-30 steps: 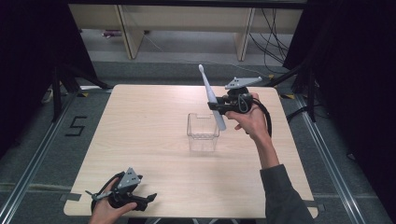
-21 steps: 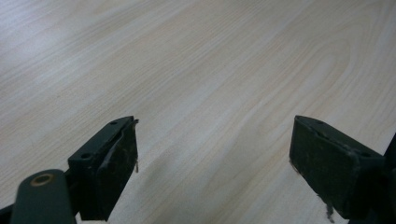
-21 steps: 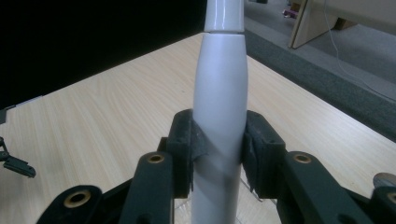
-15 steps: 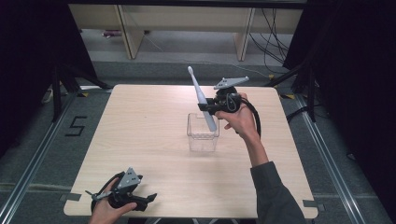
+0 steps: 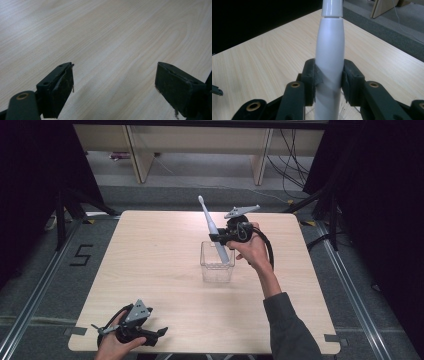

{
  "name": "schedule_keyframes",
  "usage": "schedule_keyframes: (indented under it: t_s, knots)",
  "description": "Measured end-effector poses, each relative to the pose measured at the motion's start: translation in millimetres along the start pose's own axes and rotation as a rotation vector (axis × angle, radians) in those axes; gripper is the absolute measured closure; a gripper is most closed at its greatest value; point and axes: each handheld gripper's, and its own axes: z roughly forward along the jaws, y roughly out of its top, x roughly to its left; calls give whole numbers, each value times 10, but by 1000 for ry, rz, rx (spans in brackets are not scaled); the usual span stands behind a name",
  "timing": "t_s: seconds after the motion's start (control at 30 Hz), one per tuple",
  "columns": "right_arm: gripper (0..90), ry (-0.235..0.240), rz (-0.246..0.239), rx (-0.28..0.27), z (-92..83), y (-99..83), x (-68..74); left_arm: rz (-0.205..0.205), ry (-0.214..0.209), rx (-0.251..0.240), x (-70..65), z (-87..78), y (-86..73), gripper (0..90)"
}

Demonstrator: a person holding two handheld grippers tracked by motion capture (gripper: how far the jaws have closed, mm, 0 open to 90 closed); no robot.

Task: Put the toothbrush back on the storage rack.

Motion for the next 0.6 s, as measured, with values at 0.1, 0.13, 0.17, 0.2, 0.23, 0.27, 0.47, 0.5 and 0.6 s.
schedule_keyframes:
  t_s: [0.1,0.13,0.17,0.2,0.23,0.27,0.47,0.5,0.6]
  knots:
    - [667,1,13,18,21,-19,-3,0,0,1,0,1,-1,147]
    - [667,2,8,14,30,-23,-15,-1,0,0,-1,0,0,147]
    - [666,7,30,11,47,-34,-11,-1,0,-1,-1,-1,0,147]
    - [667,-1,27,27,40,-32,-14,-1,0,-1,-1,0,0,147]
    - [667,-4,31,33,41,-34,-6,0,0,0,0,0,0,147]
    - [667,-1,17,28,51,-36,-15,0,0,0,0,0,0,147]
    - [667,-6,18,28,110,-46,6,0,0,-1,0,-2,0,147]
    - [667,5,13,38,117,-48,1,0,0,-1,0,-3,1,147]
    - [666,-5,9,48,127,-61,3,-1,0,-1,0,-2,0,147]
